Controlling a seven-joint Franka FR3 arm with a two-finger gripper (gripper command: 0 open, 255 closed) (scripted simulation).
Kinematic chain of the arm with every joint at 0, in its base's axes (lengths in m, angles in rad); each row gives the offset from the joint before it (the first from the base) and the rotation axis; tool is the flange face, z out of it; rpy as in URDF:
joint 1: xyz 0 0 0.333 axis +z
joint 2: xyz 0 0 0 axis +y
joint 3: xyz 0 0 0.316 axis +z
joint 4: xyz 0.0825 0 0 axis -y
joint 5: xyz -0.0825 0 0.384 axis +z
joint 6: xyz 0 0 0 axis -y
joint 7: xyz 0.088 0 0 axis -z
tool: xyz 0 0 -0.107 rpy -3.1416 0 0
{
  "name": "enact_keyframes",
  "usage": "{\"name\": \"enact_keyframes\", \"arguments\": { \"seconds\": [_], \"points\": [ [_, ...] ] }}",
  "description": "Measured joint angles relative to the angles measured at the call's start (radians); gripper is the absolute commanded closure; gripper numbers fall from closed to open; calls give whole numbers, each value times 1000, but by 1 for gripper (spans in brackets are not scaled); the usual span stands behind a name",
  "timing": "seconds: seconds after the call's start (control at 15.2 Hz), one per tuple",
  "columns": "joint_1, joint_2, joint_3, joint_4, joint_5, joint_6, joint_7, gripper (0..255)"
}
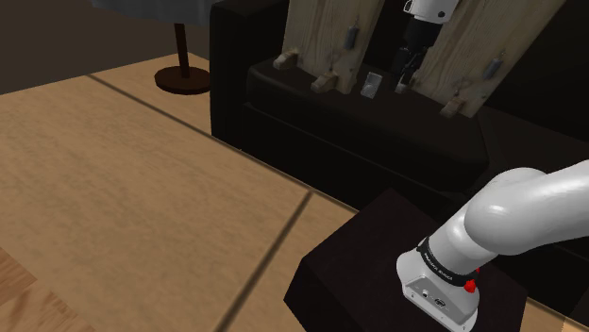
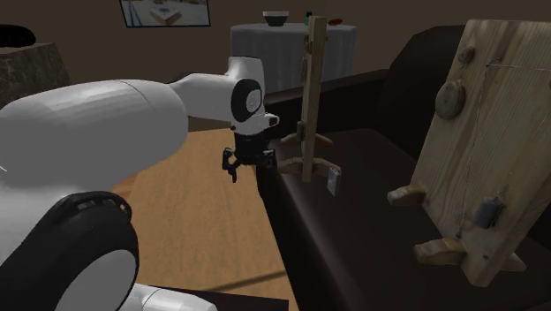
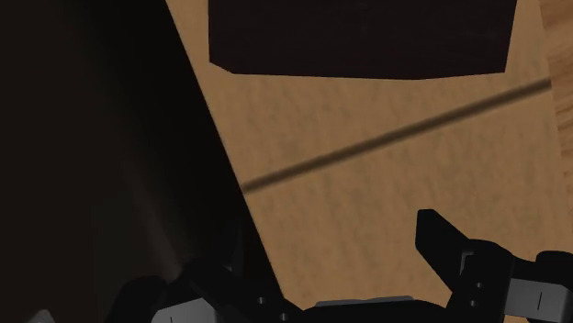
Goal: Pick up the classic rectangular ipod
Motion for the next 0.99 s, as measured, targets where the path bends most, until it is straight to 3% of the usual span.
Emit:
{"name": "enact_keyframes", "arguments": {
  "seconds": [0.53, 0.99],
  "points": [
    [-23, 227, -130, 139, -5, 111, -189, 0],
    [-55, 483, -227, 353, 71, 159, -380, 0]
  ]
}}
